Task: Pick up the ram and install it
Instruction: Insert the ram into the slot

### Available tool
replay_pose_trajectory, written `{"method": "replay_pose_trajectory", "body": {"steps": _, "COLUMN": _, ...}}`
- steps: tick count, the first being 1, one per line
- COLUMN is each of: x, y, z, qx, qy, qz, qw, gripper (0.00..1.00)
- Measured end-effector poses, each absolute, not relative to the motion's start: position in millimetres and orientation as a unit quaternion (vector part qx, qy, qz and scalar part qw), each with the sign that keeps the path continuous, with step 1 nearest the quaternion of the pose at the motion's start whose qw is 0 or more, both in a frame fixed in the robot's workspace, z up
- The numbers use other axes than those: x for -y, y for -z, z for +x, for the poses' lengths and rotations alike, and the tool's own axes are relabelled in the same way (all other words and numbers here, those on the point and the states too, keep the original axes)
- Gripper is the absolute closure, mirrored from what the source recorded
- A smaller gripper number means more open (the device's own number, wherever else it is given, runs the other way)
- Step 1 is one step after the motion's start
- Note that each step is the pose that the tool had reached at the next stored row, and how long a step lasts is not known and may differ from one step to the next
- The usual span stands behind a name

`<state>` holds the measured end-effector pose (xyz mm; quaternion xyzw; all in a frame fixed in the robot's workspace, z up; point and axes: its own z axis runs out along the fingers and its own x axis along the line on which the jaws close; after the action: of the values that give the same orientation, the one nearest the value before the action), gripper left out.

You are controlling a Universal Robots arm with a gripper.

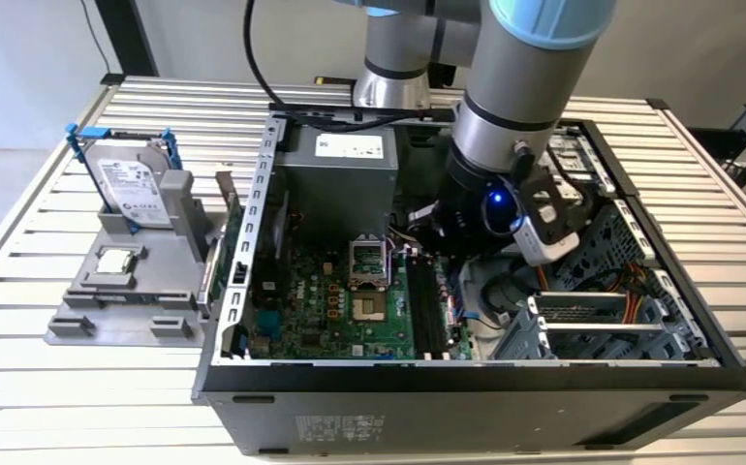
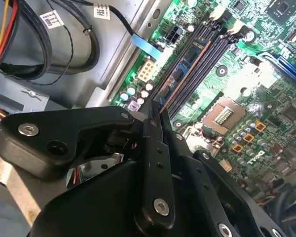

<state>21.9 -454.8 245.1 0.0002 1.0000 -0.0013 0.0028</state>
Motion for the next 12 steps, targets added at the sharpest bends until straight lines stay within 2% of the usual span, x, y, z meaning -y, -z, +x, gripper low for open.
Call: {"method": "replay_pose_trajectory", "body": {"steps": 12, "x": 458.1, "y": -236.9, "z": 19.7, "qx": -1.0, "qy": 0.001, "qz": 0.0, "qw": 0.003, "gripper": 1.0}}
